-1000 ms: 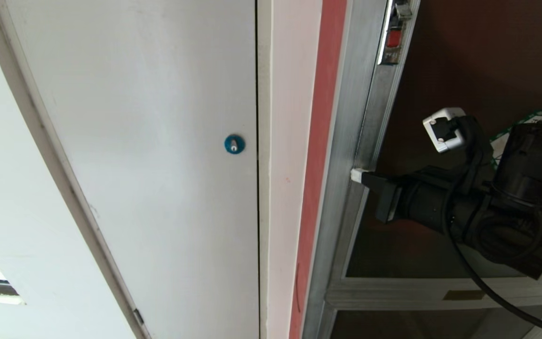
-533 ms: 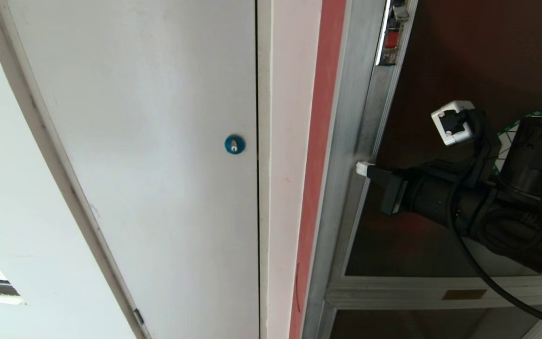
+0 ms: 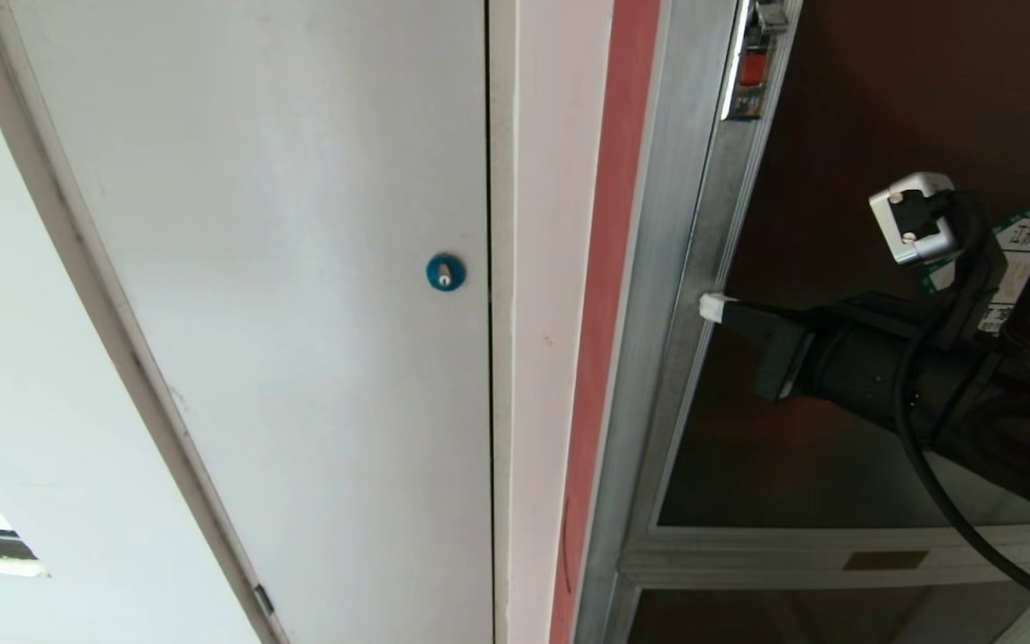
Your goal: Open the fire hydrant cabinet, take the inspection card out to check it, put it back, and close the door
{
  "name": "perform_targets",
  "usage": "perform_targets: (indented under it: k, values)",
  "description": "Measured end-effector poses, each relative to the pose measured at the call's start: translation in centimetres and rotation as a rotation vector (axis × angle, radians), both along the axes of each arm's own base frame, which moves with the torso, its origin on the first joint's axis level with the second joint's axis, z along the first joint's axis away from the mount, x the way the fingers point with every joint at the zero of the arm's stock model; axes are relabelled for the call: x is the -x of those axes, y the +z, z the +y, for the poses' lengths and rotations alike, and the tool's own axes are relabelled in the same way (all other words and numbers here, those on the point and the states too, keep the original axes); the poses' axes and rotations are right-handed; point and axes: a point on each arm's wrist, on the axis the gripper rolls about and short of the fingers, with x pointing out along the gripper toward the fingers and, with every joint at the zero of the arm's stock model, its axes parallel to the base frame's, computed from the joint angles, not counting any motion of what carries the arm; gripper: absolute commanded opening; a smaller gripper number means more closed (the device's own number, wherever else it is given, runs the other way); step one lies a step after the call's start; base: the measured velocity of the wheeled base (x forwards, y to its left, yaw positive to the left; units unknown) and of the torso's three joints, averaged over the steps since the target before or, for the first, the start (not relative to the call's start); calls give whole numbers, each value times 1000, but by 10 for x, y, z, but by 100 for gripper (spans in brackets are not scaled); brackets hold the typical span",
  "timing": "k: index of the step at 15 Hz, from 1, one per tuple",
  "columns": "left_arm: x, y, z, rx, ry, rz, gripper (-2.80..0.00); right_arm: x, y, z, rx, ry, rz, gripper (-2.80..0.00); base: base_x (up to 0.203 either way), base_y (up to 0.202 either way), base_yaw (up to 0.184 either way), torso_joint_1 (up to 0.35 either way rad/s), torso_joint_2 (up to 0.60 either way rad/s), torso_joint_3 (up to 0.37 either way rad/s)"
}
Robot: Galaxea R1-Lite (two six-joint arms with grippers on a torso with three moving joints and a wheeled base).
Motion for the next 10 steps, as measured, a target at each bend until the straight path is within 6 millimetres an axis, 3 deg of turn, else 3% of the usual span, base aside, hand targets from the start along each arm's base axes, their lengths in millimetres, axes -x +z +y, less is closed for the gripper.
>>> perform_targets:
  k: [5,10]
  values:
    - [0,0,0,0,0,0,-280,37,13,-5,-17,98,-31,-280,0,0,0,0,0,0]
    - [0,0,0,0,0,0,-280,58,47,-14,-65,118,-112,-280,0,0,0,0,0,0]
